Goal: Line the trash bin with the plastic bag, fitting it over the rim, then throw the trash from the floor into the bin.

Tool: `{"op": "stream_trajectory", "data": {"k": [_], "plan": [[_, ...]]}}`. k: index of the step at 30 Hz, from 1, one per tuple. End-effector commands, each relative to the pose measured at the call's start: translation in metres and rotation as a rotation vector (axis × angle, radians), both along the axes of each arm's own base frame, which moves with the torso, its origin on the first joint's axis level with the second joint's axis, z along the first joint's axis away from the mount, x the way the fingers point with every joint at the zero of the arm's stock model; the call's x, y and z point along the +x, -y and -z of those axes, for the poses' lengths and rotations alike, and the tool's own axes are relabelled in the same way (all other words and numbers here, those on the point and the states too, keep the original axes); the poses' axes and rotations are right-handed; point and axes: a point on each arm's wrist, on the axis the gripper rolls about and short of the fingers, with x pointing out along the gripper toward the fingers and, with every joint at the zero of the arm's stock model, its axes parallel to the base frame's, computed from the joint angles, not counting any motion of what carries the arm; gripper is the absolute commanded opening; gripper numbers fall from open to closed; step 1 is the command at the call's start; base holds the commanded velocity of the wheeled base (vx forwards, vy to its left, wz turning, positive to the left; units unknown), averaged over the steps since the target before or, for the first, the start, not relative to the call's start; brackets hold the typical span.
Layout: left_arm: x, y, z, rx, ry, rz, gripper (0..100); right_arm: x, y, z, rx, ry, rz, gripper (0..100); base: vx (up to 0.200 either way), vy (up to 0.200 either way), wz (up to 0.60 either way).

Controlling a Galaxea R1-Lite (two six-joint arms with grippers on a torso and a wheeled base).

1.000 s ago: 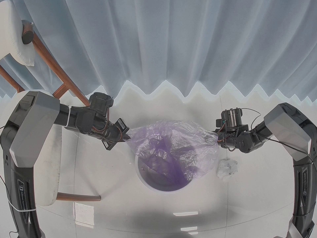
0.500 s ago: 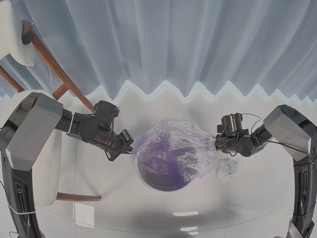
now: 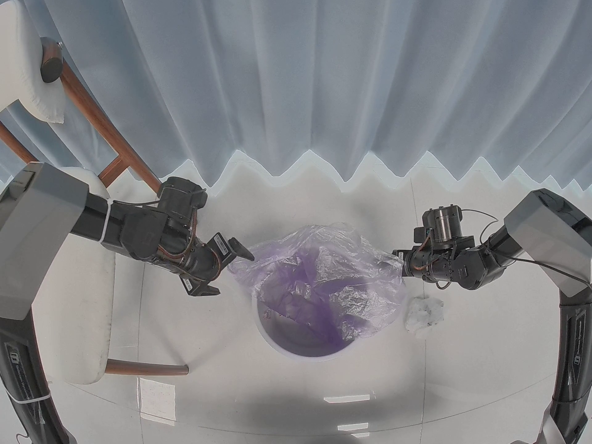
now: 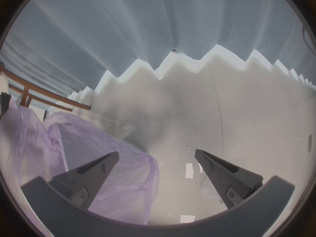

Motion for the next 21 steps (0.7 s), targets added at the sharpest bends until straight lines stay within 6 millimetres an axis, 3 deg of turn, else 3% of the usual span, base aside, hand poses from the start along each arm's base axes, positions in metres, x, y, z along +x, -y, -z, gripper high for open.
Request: {"op": "stream_trajectory", "data": {"k": [1, 6, 10, 15, 17, 21], "plan": [[-0.037, -0.014, -0.055, -0.033, 0.104, -0.011, 100, -0.011, 0.01, -0.034, 0.091, 0.046, 0.065, 100, 0.0, 0.0, 0.0], [-0.063, -0.015, -0.09, -0.079, 0.188, 0.004, 100, -0.024, 0.016, -0.033, 0.108, 0.064, 0.081, 100, 0.0, 0.0, 0.0], [-0.052, -0.001, -0.111, -0.15, 0.228, -0.01, 100, -0.03, 0.018, -0.027, 0.116, 0.133, 0.091, 100, 0.0, 0.0, 0.0], [-0.033, 0.041, -0.107, -0.278, 0.115, -0.058, 100, -0.037, 0.021, -0.03, 0.129, 0.202, 0.109, 100, 0.0, 0.0, 0.0], [-0.027, 0.057, -0.094, -0.281, 0.053, -0.059, 100, -0.04, 0.022, -0.033, 0.13, 0.213, 0.119, 100, 0.0, 0.0, 0.0], [-0.02, 0.076, -0.087, -0.299, 0.018, -0.054, 100, -0.05, 0.024, -0.037, 0.128, 0.208, 0.124, 100, 0.0, 0.0, 0.0]]}}
